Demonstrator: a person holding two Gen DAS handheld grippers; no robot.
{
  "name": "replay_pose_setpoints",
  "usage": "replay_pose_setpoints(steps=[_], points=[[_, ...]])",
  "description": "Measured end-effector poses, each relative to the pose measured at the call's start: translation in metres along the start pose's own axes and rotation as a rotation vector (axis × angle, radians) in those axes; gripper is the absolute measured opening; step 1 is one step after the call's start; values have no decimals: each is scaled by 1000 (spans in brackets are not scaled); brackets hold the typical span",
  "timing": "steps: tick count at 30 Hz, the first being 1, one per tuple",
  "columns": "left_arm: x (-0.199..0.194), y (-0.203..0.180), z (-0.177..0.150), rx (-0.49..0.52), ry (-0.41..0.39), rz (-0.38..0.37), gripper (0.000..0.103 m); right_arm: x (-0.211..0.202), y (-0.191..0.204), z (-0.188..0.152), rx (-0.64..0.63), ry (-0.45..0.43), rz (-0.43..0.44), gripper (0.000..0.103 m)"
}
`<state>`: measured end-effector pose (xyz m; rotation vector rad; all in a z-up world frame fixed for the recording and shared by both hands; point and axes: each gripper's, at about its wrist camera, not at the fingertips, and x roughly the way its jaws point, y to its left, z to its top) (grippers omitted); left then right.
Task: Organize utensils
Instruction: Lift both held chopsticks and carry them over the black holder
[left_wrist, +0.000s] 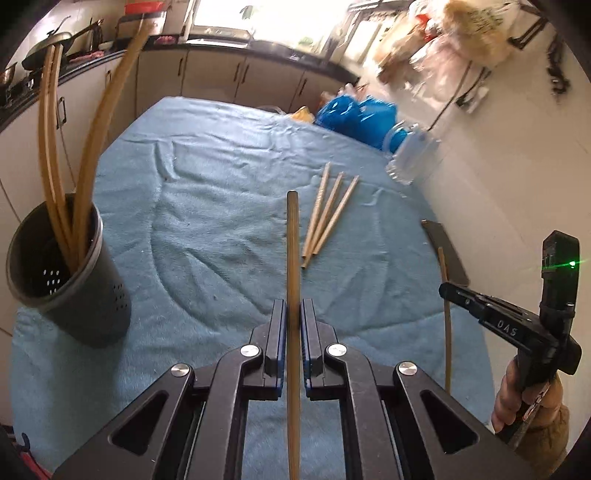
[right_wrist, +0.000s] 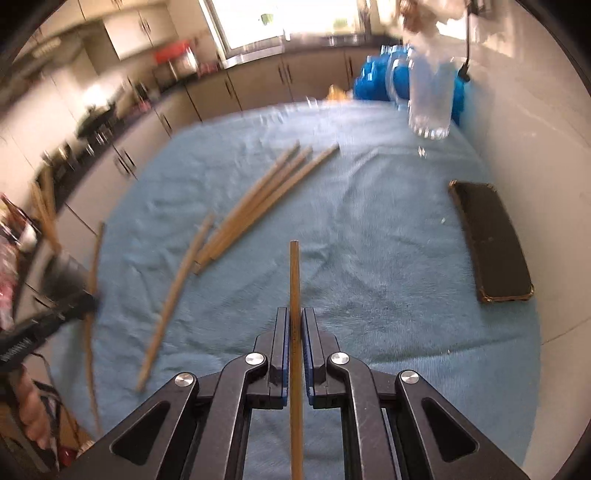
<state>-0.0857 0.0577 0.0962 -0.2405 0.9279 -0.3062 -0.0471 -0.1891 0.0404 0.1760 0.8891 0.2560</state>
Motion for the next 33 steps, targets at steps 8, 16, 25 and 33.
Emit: replay_pose_setpoints(steps=[8,16,25,33], points=[[-49,-9,-18,40,-143,-1,7,-54,24,-13,-16,-162,51,7],[-116,0,-20,37,-308,-16,7,-95,54,-9,-60,-295,91,7],[-181,44,9,-54,-513,68,7,-112,122,27,-138,-389,183,7],[-197,92,44,-115,-648,168,7,-119,203,65,-205,-460,301,7]])
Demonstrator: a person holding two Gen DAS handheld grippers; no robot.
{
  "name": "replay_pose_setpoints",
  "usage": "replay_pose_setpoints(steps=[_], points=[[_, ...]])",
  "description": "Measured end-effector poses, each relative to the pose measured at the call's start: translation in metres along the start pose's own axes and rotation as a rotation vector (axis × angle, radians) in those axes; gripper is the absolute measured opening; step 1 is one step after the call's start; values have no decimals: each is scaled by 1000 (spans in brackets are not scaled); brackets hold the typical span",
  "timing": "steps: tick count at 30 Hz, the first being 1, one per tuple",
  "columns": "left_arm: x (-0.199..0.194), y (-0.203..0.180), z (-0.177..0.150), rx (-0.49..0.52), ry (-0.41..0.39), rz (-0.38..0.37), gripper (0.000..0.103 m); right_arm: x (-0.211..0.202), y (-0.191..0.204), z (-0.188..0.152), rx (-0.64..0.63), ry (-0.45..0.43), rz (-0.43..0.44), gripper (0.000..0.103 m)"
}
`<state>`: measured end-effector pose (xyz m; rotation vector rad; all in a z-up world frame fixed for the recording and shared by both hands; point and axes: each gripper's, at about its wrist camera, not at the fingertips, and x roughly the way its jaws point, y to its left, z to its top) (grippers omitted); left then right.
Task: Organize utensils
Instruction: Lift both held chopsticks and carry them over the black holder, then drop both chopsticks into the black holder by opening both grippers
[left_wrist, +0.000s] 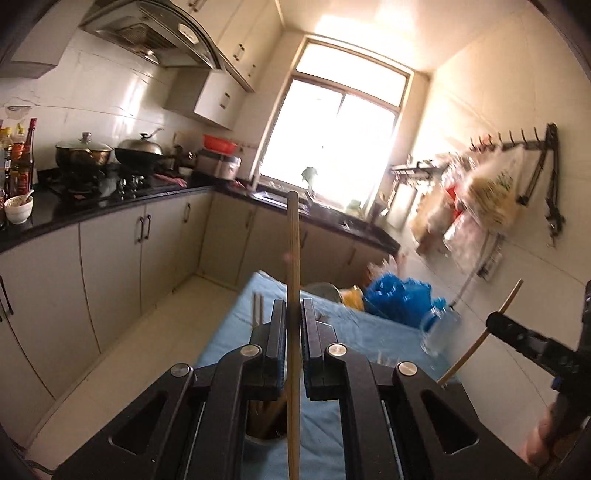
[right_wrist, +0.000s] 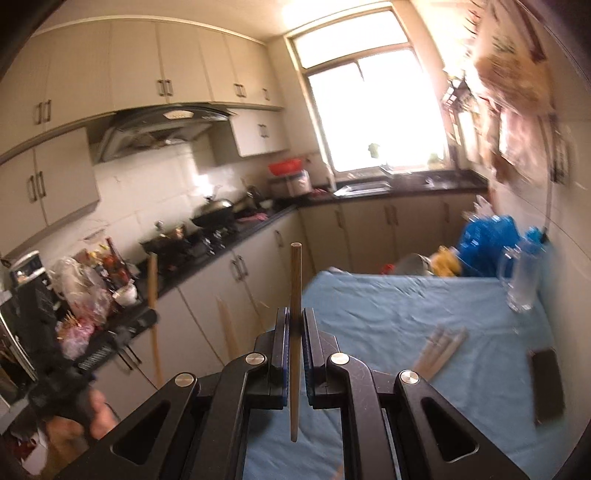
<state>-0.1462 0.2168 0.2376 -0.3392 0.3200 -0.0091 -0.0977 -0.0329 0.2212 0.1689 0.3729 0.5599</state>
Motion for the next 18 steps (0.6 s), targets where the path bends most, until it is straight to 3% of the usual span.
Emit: replay_pose_setpoints(steps=[9,18], points=[[51,14,8,-7,-47,15,7,67,40,10,-11,49,63,7],[104,37,-17,-16,60,55,7,122,32,-20,11,213,56,7]])
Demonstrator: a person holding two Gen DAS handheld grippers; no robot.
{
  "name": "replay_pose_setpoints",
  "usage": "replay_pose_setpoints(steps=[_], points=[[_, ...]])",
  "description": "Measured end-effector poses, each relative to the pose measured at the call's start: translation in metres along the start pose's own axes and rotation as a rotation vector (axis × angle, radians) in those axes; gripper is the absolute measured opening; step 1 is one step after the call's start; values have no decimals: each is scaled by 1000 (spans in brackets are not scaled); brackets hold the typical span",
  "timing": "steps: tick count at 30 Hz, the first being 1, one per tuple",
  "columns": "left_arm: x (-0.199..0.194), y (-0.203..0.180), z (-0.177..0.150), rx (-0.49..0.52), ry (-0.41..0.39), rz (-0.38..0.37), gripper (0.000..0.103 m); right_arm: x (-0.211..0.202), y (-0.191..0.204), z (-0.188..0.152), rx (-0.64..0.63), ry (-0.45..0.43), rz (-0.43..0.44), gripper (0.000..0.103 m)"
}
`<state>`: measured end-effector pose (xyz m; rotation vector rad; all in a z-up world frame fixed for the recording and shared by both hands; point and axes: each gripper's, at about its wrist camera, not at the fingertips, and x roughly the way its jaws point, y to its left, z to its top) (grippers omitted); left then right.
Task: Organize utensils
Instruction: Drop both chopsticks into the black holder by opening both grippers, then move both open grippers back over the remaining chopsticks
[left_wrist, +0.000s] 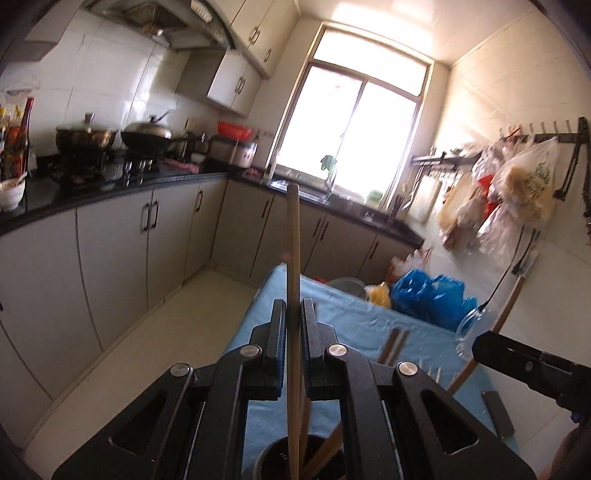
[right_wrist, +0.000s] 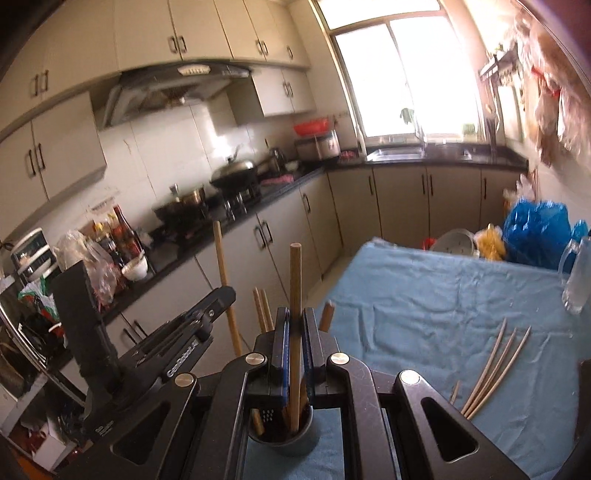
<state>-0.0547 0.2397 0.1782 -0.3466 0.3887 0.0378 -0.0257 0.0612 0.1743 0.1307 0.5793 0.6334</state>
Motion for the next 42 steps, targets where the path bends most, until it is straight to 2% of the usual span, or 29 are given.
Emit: replay_pose_setpoints(steps=[7,9,11,15,16,17,18,20,25,31,36,42], points=[[4,8,-10,-16,37,33,8,22,-15,-14,30,61,-26,7],[0,6,-12,-9,39,42,15,25,-17,-15,34,66,-29,8],[-7,4,-13,-7,29,57,37,26,-18,-14,35,69,-27,8],[-26,-2,-16,18,-16,106,50,26,-20,-13,48,65,-27,10],[-31,-4,-17,28,-25,117,55,26,-21,-13,50,66,-27,12],[-34,-5,-18,36,-29,125,58,25,-22,-12,54,65,-29,21],[-38,-7,-20,48,-32,138,58,24,-24,-12,58,58,-33,33],[-43,-10,-23,72,-31,159,59,20,-26,-12,60,40,-38,42],[-59,-17,-31,109,-32,197,63,1,-34,-13,78,1,-47,43],[-73,-30,-39,146,-17,218,64,-29,-54,-22,101,-33,-83,52],[-82,-46,-48,180,-3,206,65,-53,-79,-35,151,-49,-114,57],[-93,-75,-60,231,6,171,69,-82,-114,-54,225,-61,-151,59]])
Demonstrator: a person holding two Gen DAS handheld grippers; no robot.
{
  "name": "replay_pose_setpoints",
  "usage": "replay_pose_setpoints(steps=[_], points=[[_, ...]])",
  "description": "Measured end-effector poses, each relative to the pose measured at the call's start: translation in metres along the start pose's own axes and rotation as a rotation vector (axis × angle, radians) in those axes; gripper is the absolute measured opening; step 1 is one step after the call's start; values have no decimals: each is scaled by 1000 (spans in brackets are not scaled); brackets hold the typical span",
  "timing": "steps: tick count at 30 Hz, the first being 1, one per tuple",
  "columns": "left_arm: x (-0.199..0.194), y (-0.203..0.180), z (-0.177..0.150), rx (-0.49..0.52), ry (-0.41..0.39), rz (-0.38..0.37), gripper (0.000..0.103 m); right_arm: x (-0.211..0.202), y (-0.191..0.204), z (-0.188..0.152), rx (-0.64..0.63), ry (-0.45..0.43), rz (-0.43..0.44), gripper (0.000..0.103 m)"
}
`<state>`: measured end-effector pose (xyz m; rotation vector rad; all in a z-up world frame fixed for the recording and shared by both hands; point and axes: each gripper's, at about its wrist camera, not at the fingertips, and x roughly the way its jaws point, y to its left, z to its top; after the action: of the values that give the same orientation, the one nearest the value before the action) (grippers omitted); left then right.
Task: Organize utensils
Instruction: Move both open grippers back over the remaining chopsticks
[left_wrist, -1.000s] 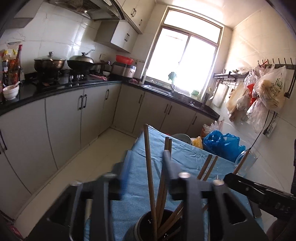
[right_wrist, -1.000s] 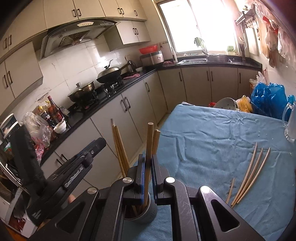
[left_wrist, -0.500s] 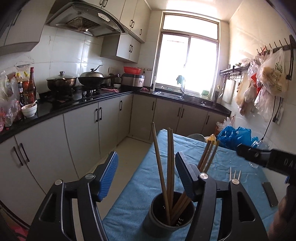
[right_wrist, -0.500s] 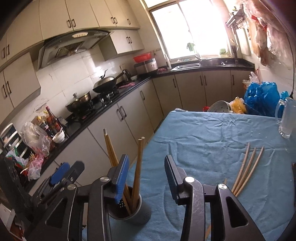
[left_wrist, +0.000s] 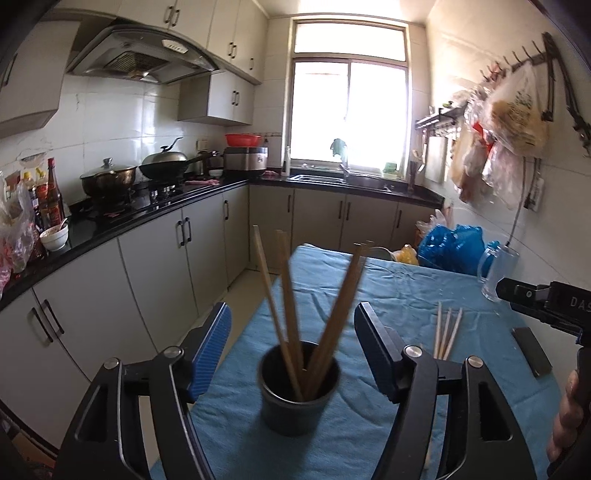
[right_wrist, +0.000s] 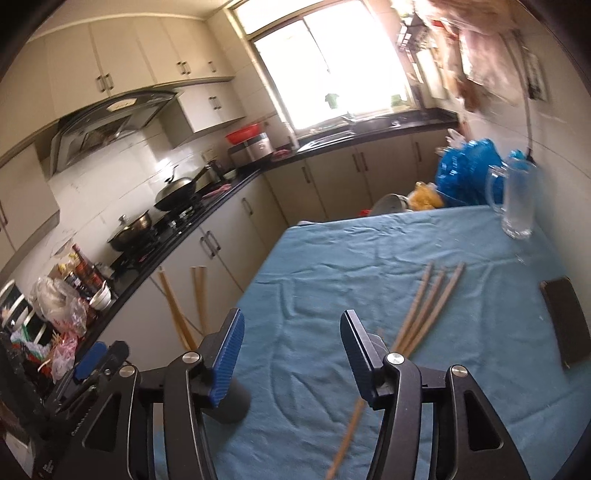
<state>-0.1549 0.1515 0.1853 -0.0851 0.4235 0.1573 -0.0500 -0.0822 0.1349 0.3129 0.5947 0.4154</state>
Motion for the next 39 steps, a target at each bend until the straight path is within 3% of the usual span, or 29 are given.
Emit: replay_pose_setpoints(steps=[6,12,20,25,32,37,39], points=[[-10,-29,-5,31,23,-63,69,-21,-43,-10,59,-8,-52,60],[-11,-71,-20,56,94,-165,72,-34,-90,-23,140,0,-106,60],[38,-139,-68,174,291,-250,72,-25,-136,-44,184,62,-162,60],[86,-162,-99,223,405,-242,71,0,-153,-47,186,127,-166,60],[132,-162,-107,195,482,-217,61,62,-159,-27,158,223,-154,60],[155,-163,-109,201,540,-233,43,121,-156,-10,129,300,-158,49],[163,-162,-111,189,568,-242,41,145,-156,-5,119,336,-194,42]])
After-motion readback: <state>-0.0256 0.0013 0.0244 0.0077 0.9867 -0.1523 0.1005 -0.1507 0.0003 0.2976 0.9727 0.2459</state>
